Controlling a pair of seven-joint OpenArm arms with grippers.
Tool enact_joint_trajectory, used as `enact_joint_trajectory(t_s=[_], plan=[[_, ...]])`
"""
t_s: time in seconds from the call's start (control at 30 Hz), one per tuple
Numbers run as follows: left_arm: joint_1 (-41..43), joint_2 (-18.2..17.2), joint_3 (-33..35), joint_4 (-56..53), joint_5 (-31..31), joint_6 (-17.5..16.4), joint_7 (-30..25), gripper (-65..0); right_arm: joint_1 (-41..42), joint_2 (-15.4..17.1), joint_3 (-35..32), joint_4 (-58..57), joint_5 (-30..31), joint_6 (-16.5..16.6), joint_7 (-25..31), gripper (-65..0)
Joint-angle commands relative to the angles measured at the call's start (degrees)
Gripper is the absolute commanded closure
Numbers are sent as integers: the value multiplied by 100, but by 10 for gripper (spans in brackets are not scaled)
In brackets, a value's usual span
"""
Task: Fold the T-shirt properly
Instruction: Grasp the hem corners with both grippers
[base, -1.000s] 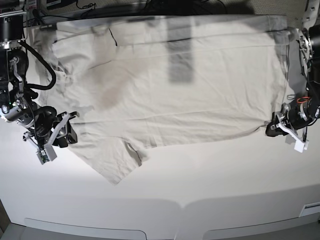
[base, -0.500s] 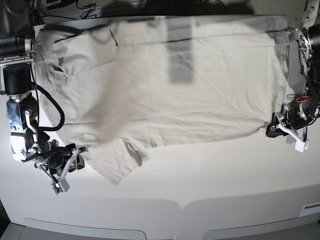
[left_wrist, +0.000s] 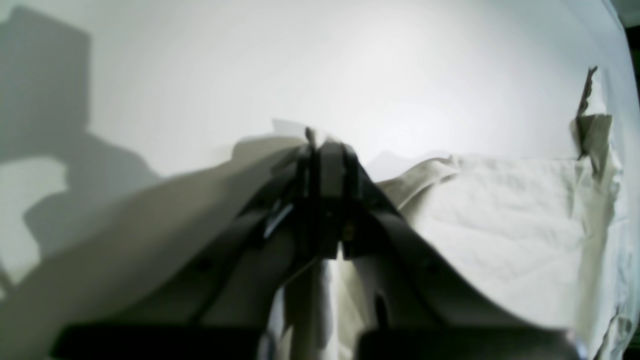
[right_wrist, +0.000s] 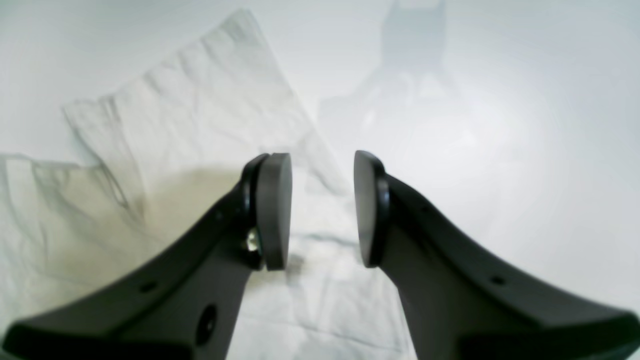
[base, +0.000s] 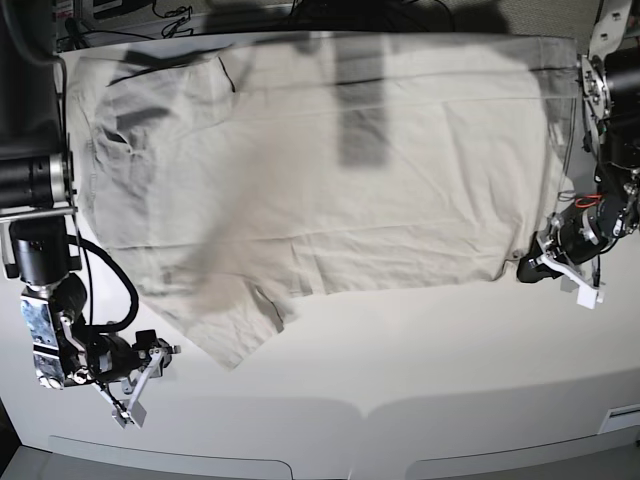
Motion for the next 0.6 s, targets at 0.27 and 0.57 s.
enact_joint_trajectory(t_s=[0.27,0.57], plan=[[-63,-52,7,28,142,53,175,0,264,-422,35,-813,-1115,-17,756,-215],[-63,-52,7,28,138,53,173,0,212,-409,35,-883,-1410,-236,903,-215]])
